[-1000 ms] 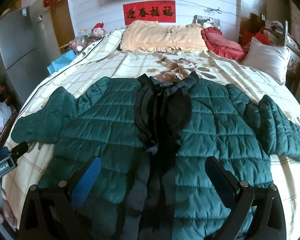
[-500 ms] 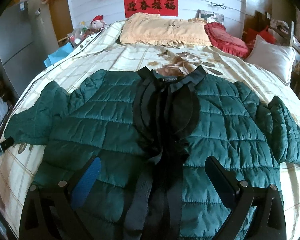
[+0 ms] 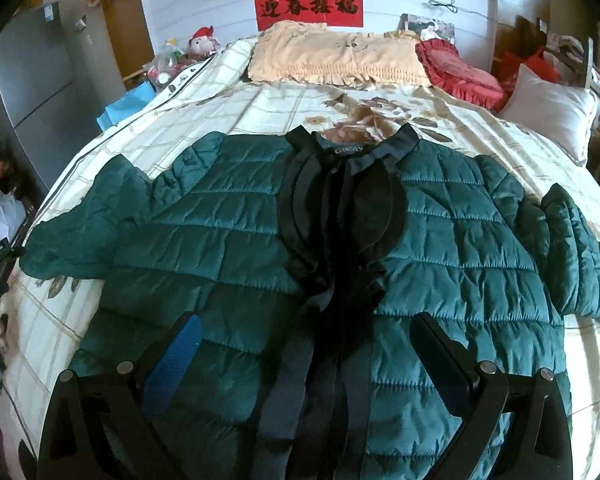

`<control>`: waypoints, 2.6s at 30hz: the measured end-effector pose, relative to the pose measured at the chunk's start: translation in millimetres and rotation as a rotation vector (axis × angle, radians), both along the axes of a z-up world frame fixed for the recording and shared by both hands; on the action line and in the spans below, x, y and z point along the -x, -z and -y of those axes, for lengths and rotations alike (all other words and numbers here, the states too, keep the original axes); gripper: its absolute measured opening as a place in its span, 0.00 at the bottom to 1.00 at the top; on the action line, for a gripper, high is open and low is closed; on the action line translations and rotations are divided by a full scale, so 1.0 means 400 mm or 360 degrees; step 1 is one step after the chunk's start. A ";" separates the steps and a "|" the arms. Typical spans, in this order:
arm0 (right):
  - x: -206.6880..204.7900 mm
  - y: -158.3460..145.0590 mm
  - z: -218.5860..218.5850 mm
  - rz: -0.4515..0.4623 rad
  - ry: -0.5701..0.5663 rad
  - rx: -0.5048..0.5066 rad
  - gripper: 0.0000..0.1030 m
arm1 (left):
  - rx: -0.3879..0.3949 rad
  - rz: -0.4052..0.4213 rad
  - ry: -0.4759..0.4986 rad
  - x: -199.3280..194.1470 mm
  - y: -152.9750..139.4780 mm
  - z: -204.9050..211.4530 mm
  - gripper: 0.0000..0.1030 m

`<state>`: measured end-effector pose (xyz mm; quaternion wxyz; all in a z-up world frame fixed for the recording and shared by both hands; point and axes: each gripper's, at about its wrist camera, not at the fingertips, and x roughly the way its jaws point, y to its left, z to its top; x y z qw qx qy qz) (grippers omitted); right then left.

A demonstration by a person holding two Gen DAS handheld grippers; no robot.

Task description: Fold large clothes

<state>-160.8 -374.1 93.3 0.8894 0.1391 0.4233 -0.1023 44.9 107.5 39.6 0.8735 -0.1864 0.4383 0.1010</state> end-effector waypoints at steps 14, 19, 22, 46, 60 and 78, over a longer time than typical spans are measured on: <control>0.015 0.009 -0.015 -0.0047 -0.0032 -0.0012 1.00 | 0.0050 0.0003 -0.0043 -0.112 0.057 -0.037 0.64; 0.031 0.012 -0.014 -0.0051 -0.0028 -0.0005 1.00 | 0.0169 0.0027 -0.0061 -0.114 0.047 -0.061 0.19; 0.041 0.012 -0.010 -0.0052 -0.0028 -0.0007 1.00 | 0.0225 0.0103 -0.0050 -0.086 0.014 -0.063 0.15; 0.130 -0.011 0.012 0.0011 0.0005 -0.0042 1.00 | 0.0180 0.0391 0.0557 0.091 -0.217 0.242 0.05; 0.104 0.031 -0.013 -0.0057 -0.0043 -0.0040 1.00 | 0.0647 0.0146 -0.0027 0.085 0.006 -0.073 0.69; 0.064 0.060 -0.041 -0.0149 -0.0069 -0.0017 1.00 | 0.0793 0.0208 -0.0175 -0.073 0.067 -0.109 0.86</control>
